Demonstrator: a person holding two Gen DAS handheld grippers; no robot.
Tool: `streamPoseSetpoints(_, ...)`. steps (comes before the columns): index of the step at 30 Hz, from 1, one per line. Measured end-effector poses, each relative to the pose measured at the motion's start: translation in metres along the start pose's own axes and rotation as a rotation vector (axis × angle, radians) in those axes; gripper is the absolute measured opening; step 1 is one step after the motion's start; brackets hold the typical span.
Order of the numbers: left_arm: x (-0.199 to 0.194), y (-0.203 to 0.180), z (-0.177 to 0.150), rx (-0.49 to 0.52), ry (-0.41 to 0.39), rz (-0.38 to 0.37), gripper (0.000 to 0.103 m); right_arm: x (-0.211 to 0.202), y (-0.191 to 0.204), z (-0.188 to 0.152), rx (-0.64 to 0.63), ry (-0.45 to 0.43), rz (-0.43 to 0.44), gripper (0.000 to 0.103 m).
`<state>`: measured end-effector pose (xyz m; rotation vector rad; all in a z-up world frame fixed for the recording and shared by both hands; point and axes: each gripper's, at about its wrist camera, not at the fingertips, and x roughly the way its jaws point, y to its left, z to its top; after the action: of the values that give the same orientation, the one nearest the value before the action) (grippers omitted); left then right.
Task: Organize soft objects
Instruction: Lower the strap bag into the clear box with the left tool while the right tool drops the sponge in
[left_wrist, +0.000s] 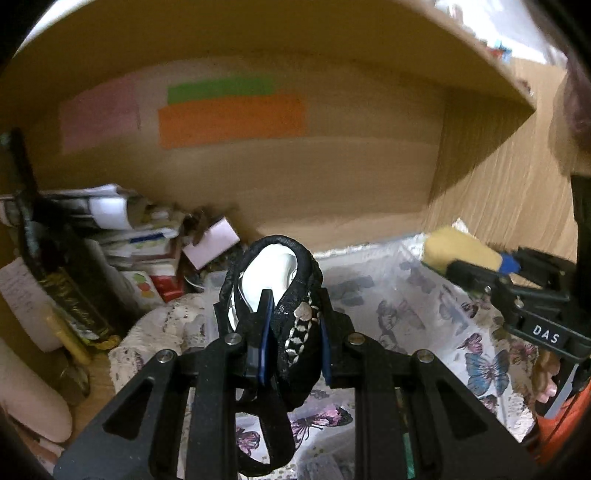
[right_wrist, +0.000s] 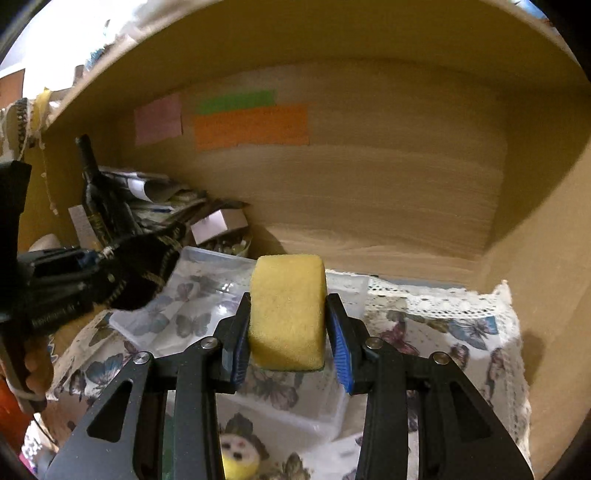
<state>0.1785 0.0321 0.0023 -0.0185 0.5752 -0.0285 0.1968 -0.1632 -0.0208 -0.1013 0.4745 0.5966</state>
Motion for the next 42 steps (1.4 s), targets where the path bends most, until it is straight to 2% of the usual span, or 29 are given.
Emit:
streamPoseSetpoints(7,0.046,0.002,-0.004,0.009,0.132,-0.031,0.021,0.045,0.001,-0.001,-0.021,0.119,-0.002,0.034)
streamPoseSetpoints(15,0.081,-0.004,-0.016,0.023,0.231,-0.039,0.022,0.082,0.0,-0.013,-0.03,0.24,-0.004,0.034)
streamPoseSetpoints(21,0.092,-0.008,-0.02,0.038,0.267,-0.054,0.023,0.088,0.006,-0.016,-0.081,0.258,-0.035,0.035)
streamPoseSetpoints(25,0.092,-0.01,-0.02,0.038,0.27,-0.063,0.028,0.085,0.003,-0.015,-0.077,0.255,-0.03,0.035)
streamPoseSetpoints(27,0.089,-0.01,-0.021,0.036,0.262,-0.067,0.04,0.083,0.005,-0.014,-0.093,0.251,-0.042,0.036)
streamPoseSetpoints(29,0.084,-0.01,-0.02,0.035,0.244,-0.066,0.047,0.084,0.008,-0.012,-0.1,0.247,-0.045,0.037)
streamPoseSetpoints(34,0.063,-0.01,-0.015,0.034,0.191,-0.069,0.058,0.069,0.009,-0.005,-0.111,0.201,-0.055,0.048)
streamPoseSetpoints(37,0.045,-0.009,-0.012,0.03,0.144,-0.061,0.069,0.055,0.011,-0.001,-0.113,0.163,-0.061,0.057)
streamPoseSetpoints(40,0.026,-0.006,-0.008,0.024,0.107,-0.06,0.077,0.04,0.012,0.004,-0.109,0.128,-0.056,0.06)
streamPoseSetpoints(42,0.011,-0.004,-0.007,0.018,0.076,-0.052,0.086,0.03,0.013,0.006,-0.107,0.105,-0.052,0.061)
